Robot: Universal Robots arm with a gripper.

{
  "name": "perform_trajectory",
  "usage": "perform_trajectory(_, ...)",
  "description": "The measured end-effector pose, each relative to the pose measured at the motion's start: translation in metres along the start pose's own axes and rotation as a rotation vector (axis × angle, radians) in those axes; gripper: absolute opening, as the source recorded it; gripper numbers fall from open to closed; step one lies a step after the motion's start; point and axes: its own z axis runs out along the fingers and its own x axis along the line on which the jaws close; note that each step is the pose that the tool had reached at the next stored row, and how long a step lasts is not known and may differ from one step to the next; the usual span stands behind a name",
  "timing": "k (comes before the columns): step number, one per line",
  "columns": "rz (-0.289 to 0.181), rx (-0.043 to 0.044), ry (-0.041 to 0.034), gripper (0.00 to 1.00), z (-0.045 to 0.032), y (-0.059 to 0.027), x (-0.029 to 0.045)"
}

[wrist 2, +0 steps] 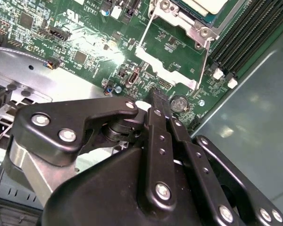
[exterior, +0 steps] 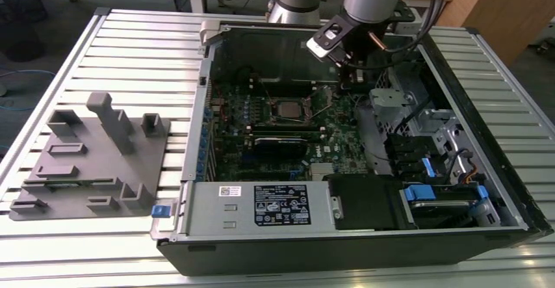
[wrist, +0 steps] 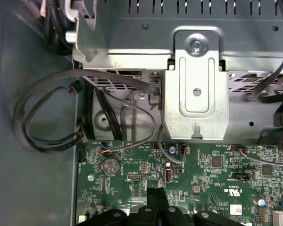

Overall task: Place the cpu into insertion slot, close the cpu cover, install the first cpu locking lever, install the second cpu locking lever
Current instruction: 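Close the cpu cover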

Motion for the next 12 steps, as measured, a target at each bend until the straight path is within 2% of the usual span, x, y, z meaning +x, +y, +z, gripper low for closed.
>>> perform_trajectory(7, 0.0, 0.0002, -0.0003, 0.11, 0.0009, 0.0001, 0.0)
perform_trajectory(8, 0.0, 0.0029, -0.0002, 0.11, 0.0011, 0.0002, 0.0)
perform_trajectory(10, 0.0, 0.0141, 0.0001, 0.11, 0.0013, 0.0002, 0.0)
perform_trajectory(12, 0.0, 0.0142, 0.0001, 0.11, 0.0013, 0.0002, 0.0)
